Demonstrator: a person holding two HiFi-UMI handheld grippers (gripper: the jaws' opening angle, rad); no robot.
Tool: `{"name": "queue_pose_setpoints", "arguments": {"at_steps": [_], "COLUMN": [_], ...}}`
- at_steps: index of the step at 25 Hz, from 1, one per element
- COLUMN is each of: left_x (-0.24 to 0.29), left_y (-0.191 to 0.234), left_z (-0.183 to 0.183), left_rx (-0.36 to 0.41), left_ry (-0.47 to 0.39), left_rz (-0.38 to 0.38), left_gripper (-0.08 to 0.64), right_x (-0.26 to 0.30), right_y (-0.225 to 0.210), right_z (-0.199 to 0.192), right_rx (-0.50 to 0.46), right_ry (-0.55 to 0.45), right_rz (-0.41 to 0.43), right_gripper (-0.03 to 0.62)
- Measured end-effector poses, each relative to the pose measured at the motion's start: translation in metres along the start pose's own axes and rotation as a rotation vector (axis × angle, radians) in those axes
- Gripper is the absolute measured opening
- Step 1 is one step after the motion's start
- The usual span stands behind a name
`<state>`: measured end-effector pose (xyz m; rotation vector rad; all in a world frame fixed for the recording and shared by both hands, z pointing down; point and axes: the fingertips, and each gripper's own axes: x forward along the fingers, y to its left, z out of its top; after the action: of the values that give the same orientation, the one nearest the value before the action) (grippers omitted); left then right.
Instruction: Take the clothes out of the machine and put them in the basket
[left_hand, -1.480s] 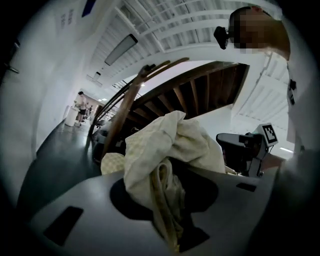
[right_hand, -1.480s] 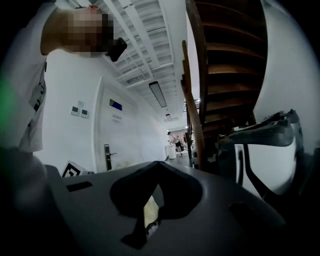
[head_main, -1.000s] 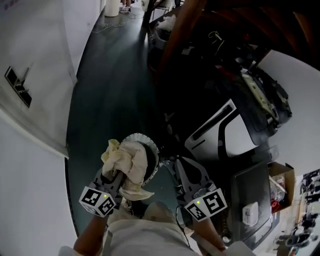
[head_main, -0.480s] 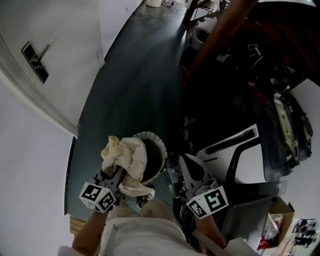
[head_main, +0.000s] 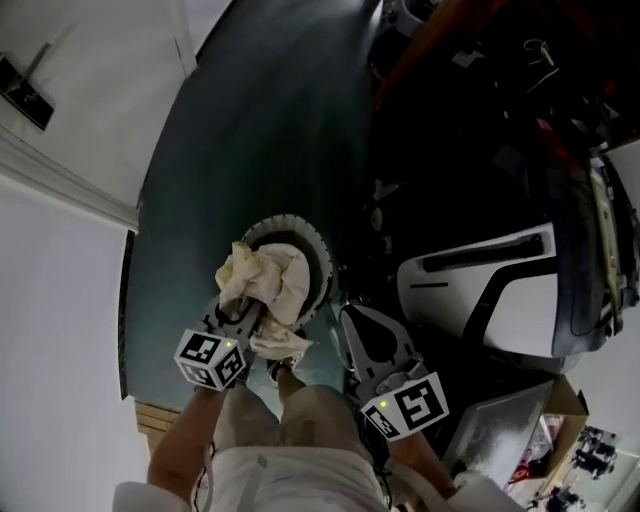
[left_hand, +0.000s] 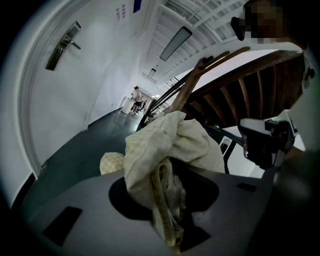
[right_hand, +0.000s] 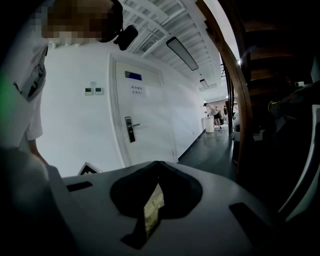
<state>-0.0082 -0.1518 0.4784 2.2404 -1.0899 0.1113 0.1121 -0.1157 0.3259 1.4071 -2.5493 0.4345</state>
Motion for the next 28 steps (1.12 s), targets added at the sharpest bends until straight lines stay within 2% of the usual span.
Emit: {"name": "queue_pose_setpoints", "arguments": {"at_steps": [6,9,13,21,28], "left_x": [0.060,0.088,0.123,0.178,0.208], "left_y": [0.041,0.066,0.095,0.147,0.164], "left_z": [-0.101,-0.158,-0.215,-0.306,-0.362], "left_rx": [-0.008,0.013,0.032,0.071,0.104], "left_ry": [0.147,0.223,0.321,0.485,0.622], "left_rz": [0.046,0.083,0.131,0.193,0.215], "left_gripper": [0.137,0.138,0.138,0.144,0.158], "right_x": [0.027,0.041,0.054,0.064,0.074], "right_y": [-0.022,-0.030,-0.040,-0.064,-0.076], "right_z": [-0.087,-0.132,-0.175,-0.244,-0.280], "right_rx": [0.064,0.108,0.149,0.215,0.269], "right_ry": [0.091,0.121,0.148,0.205,0.223], "right_rz": [0.011,0.027,0.043,0.052,0.048], "right_gripper": [0.014,0.014,0.014,0.014,0.014]}}
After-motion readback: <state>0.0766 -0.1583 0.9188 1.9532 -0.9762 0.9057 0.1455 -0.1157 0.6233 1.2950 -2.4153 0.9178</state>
